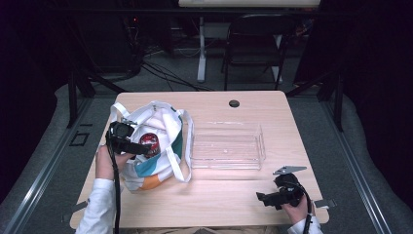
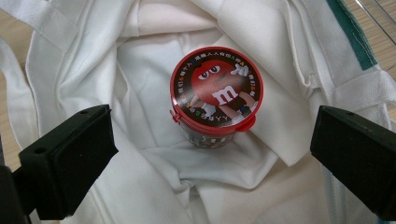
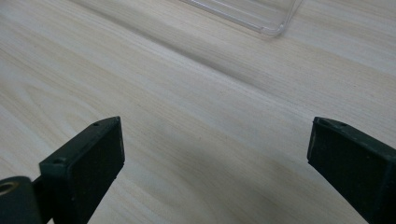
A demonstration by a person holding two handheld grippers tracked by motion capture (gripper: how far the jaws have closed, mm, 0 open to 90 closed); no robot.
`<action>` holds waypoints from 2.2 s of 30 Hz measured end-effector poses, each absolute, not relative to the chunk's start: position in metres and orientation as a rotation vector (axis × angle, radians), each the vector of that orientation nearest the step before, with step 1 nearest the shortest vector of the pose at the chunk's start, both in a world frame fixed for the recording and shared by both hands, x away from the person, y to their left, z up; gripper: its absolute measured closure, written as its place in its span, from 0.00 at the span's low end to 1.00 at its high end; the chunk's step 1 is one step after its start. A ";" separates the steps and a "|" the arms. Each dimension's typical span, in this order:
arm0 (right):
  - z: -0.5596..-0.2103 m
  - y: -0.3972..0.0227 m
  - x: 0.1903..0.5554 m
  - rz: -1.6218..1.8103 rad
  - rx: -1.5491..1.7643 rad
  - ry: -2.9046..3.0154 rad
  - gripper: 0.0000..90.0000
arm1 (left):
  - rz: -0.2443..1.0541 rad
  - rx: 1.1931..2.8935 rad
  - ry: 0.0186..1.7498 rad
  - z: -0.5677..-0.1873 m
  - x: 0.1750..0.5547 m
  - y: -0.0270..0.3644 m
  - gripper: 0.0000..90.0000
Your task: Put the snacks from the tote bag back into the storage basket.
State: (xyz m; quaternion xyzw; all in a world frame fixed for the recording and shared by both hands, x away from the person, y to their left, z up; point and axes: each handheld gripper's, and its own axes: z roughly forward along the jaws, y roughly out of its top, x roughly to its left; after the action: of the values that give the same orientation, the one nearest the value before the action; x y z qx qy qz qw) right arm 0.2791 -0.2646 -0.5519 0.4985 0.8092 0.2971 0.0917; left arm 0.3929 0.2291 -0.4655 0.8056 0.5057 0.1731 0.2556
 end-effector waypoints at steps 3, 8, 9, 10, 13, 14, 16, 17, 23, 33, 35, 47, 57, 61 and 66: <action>-0.552 -0.265 0.279 0.880 1.479 2.410 0.04 | 0.473 2.182 1.373 -0.465 0.392 0.229 0.00; -0.552 -0.263 0.280 0.879 1.473 2.412 0.04 | 0.479 2.193 1.371 -0.466 0.392 0.230 0.00; -0.552 -0.262 0.280 0.874 1.469 2.419 0.04 | 0.475 2.185 1.371 -0.465 0.391 0.231 0.00; -0.552 -0.262 0.280 0.874 1.469 2.419 0.04 | 0.475 2.185 1.371 -0.465 0.391 0.231 0.00; -0.552 -0.262 0.280 0.874 1.469 2.420 0.04 | 0.477 2.176 1.375 -0.465 0.391 0.231 0.00; -0.552 -0.263 0.280 0.878 1.478 2.412 0.04 | 0.485 2.176 1.373 -0.464 0.391 0.231 0.00; -0.552 -0.263 0.280 0.872 1.475 2.412 0.04 | 0.483 2.174 1.374 -0.464 0.391 0.231 0.00; -0.552 -0.264 0.280 0.869 1.472 2.418 0.04 | 0.477 2.180 1.371 -0.464 0.392 0.230 0.00; -0.553 -0.264 0.279 0.877 1.475 2.414 0.04 | 0.478 2.182 1.364 -0.463 0.392 0.229 0.00; -0.552 -0.264 0.279 0.874 1.473 2.416 0.04 | 0.495 2.164 1.360 -0.458 0.389 0.229 0.00; -0.552 -0.264 0.279 0.877 1.474 2.416 0.04 | 0.490 2.160 1.359 -0.458 0.390 0.229 0.01; -0.553 -0.264 0.279 0.869 1.475 2.416 0.04 | 0.500 2.146 1.364 -0.458 0.396 0.229 0.01; -0.553 -0.263 0.279 0.865 1.478 2.414 0.04 | 0.482 2.162 1.370 -0.466 0.406 0.225 0.01; -0.553 -0.263 0.279 0.865 1.478 2.414 0.04 | 0.482 2.166 1.381 -0.471 0.411 0.222 0.01; -0.553 -0.263 0.279 0.865 1.479 2.414 0.04 | 0.479 2.193 1.379 -0.476 0.417 0.218 0.01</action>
State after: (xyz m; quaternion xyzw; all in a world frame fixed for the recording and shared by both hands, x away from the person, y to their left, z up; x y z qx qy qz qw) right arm 0.2787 -0.2633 -0.5535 0.4975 0.8122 0.2911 0.0904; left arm 0.4167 0.2184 -0.4756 0.8057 0.5068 0.1761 0.2510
